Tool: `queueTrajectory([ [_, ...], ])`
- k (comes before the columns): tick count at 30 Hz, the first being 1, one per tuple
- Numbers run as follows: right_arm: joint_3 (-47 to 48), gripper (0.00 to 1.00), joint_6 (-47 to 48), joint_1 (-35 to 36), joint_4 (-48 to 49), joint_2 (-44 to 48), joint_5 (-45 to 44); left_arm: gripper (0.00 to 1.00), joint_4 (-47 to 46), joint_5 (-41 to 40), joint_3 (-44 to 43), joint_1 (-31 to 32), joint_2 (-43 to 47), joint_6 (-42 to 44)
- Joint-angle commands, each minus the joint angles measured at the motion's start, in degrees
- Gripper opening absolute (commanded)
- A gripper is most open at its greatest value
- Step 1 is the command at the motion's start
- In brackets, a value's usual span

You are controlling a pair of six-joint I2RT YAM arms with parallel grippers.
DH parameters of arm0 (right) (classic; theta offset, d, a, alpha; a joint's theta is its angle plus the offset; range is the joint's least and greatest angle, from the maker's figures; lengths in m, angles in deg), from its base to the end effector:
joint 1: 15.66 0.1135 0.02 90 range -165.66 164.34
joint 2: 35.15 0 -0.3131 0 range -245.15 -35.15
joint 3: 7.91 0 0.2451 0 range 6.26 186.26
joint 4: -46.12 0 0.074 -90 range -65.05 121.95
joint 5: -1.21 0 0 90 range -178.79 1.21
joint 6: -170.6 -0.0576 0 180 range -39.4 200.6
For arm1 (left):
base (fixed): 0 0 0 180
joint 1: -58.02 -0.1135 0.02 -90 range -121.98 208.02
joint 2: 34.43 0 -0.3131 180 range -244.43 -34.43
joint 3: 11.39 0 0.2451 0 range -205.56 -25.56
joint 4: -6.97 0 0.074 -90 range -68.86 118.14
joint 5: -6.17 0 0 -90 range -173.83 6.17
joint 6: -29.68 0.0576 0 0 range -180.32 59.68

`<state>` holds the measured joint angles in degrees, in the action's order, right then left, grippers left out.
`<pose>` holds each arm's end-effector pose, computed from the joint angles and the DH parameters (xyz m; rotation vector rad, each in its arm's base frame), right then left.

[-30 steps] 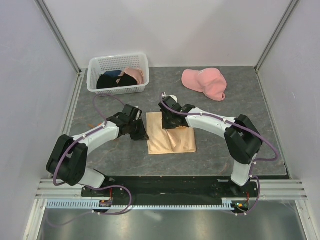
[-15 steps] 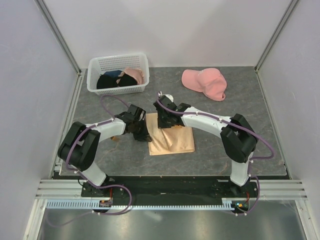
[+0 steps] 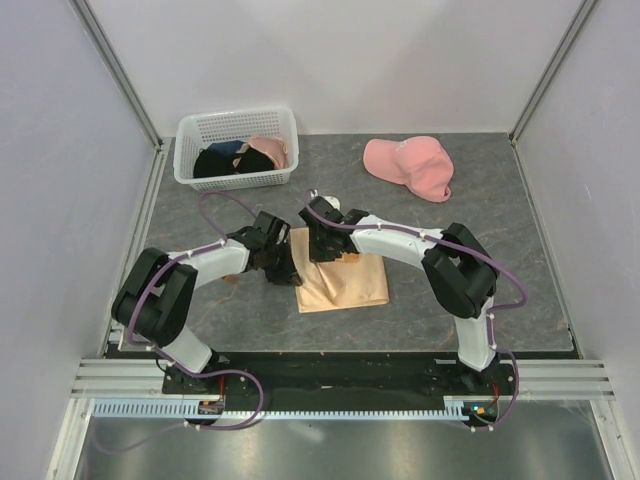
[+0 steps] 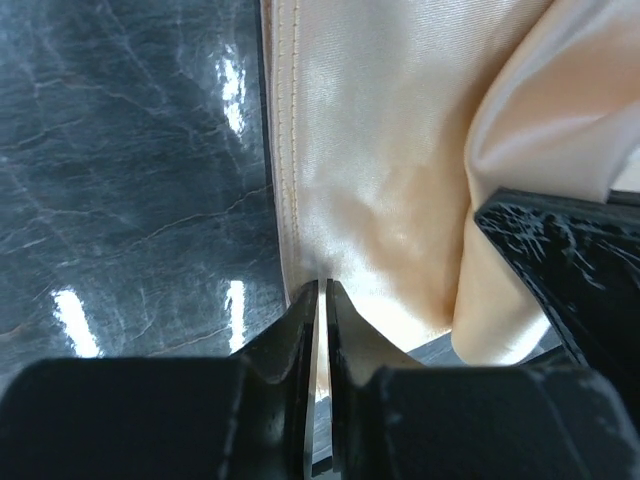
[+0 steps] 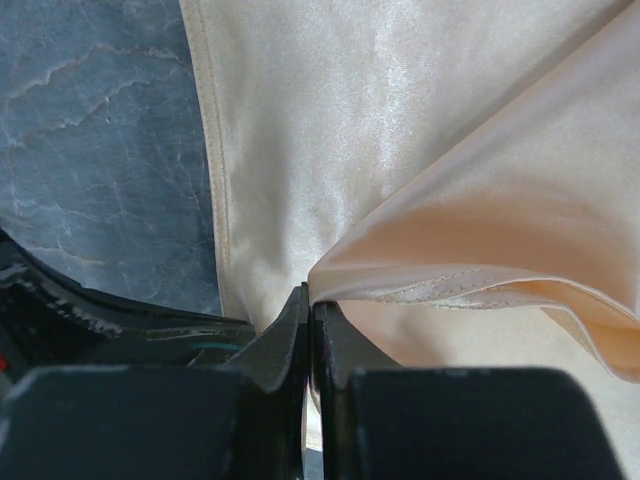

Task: Fold the napkin into a case and place the utensils inside
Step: Fold the rectangle-folded napkin at the center of the board, then smooth out the square-folded napkin at the center of the board.

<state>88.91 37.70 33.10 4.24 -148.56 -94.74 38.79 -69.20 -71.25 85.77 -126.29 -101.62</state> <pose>0.2998 0.3329 0.2189 -0.0967 2.6498 0.4409 0.2545 -0.1504 0.1801 -0.2501 2.8217 -0.6726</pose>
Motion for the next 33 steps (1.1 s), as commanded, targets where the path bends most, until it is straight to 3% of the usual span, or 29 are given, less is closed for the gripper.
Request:
queueTrajectory([
  [1, 3.3, 0.22, 0.3, 0.6, 1.5, -2.0, 5.1, 0.14, 1.2, -2.1, 1.0, 0.0, 4.0, 0.0],
  [2, 4.6, 0.37, 3.1, 0.5, 1.5, -2.3, 5.8, 0.15, 1.5, -2.8, 1.3, -0.1, 6.0, 0.2],
  [4, 5.4, 0.50, 6.1, 0.1, 0.2, -1.6, 5.9, 0.21, 2.5, -2.9, 2.4, -0.7, 8.6, 0.6],
  [5, 5.3, 0.61, 9.2, -0.1, -0.2, 0.3, 5.9, 0.24, 2.8, -2.7, 2.8, -0.9, 11.2, 0.8],
  [9, 2.6, 0.76, 10.7, -2.9, -3.1, 7.5, 5.8, 0.31, 3.4, -1.2, 3.3, -1.0, 16.1, 3.1],
  [14, -7.8, 0.94, 6.6, -6.6, -0.7, 16.6, 5.8, 0.35, 3.7, 0.4, -0.4, 0.3, 14.1, 5.6],
  [23, -19.2, 0.98, -7.3, -11.5, 7.3, 18.8, 8.7, 0.41, 9.6, -6.0, -11.3, 6.0, 2.5, 6.8],
  [33, -22.3, 0.80, -6.1, -11.6, 8.5, 17.3, 7.9, 0.38, 11.7, -13.2, -11.3, 8.8, 4.6, 8.7],
])
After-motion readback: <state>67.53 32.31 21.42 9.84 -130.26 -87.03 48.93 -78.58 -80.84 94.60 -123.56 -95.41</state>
